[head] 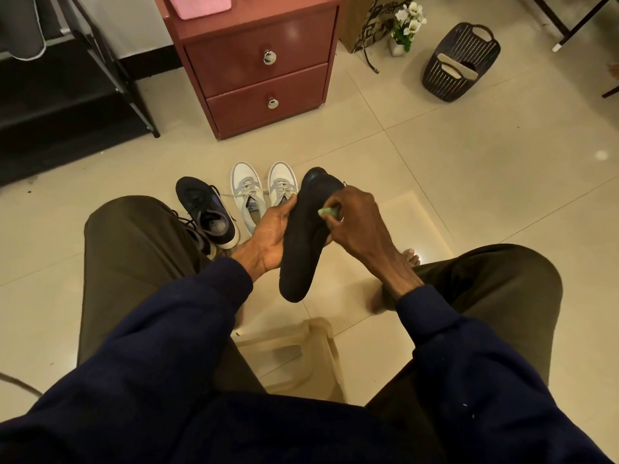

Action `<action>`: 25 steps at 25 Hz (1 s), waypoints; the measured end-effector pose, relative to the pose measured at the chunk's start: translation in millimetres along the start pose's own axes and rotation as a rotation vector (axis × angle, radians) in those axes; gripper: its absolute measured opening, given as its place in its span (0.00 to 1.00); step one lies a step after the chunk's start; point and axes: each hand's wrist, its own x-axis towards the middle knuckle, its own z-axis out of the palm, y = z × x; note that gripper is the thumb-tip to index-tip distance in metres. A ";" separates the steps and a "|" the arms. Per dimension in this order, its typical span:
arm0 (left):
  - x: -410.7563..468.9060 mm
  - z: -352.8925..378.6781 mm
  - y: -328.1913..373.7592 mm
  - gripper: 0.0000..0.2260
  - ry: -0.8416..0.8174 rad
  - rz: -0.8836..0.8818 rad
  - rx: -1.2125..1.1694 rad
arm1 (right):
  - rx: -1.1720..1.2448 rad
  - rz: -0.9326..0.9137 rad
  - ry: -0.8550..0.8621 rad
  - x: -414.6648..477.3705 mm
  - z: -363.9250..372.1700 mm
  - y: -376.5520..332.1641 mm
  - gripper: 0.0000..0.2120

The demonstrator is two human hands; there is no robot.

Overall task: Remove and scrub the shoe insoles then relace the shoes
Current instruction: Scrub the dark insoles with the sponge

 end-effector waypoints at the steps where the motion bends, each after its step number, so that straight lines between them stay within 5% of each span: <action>1: 1.2 -1.0 0.4 0.21 0.028 0.015 0.005 | 0.062 -0.047 -0.086 -2.0 1.1 -3.2 0.02; 4: 3.1 -4.7 3.7 0.22 0.096 0.044 -0.024 | 0.202 -0.089 -0.381 -9.5 1.3 -18.8 0.03; 8: 1.8 -3.2 6.8 0.22 0.130 0.077 -0.096 | 0.140 -0.041 -0.206 -5.8 -0.6 -9.5 0.04; 12: -4.0 7.2 8.6 0.23 0.097 0.087 -0.224 | 0.286 -0.089 -0.700 -16.4 -2.1 -28.2 0.03; 19: 11.0 8.3 12.7 0.32 0.066 -0.005 -0.224 | 0.149 0.116 -0.186 5.7 -29.0 11.5 0.05; 25: 64.2 -14.5 4.8 0.23 0.087 -0.126 -0.174 | 0.030 0.155 -0.165 28.2 -31.9 43.6 0.06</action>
